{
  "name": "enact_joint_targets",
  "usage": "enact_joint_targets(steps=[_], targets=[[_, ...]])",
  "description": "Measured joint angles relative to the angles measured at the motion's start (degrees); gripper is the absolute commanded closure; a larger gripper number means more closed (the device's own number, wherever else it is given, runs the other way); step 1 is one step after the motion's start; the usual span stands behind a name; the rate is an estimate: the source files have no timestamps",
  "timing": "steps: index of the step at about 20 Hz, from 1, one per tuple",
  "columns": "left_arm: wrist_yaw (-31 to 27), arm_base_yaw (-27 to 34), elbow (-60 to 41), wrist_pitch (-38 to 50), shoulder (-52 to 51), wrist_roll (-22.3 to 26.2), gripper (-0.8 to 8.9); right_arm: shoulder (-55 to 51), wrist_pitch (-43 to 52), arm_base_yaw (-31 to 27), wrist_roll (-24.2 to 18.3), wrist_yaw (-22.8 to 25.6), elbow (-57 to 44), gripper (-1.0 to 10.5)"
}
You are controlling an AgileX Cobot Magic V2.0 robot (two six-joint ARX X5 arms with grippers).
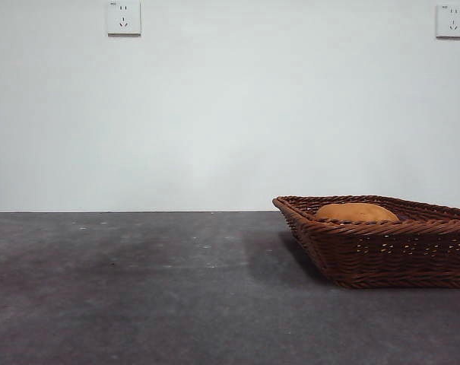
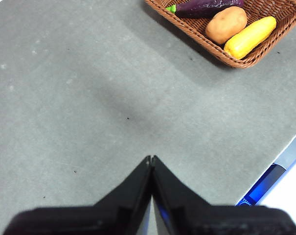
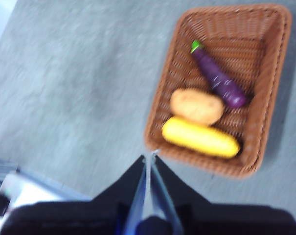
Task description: Help me put the vegetables on the table into the basket
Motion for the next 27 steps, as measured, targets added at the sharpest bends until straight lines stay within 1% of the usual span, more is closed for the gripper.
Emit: enact_joint_targets(steps=[1,4,7,10,14,17,24,27], targets=[[-0.02,0.0,0.0,0.0,0.0,0.11,8.21,-1.95,-1.49,0.44,-0.42,-0.02,0.0,9.6],[0.0,0.0,0.0,0.0,0.0,0.28,8.21,-6.8,-1.53,0.92,-0.72,0.04,0.04,9.6],[-0.02,0.0,0.0,-0.02,0.0,0.28,8.21,-9.09,-1.53,0.92,-0.7,0.07,0.04,9.6],[-0.02,0.0,0.0,-0.02,0.0,0.28,8.18,-9.46,-1.53,0.92,-0.63,0.07,0.04,9.5],[-0.02,0.0,0.0,-0.04,0.0,0.28,8.17,-8.85,-1.53,0.92,1.27,0.07,0.04,9.5],[-0.02,0.0,0.0,-0.04,0.0,0.28,8.17,-7.43,-1.53,0.92,1.53,0.37,0.04,9.5],[-0.02,0.0,0.0,-0.04,0.0,0.28,8.17,0.24,-1.55,0.92,1.9,7.87,0.04,9.5],[-0.02,0.0,0.0,-0.09,0.0,0.28,8.17,3.93,-1.53,0.92,1.9,12.55,0.04,9.5]])
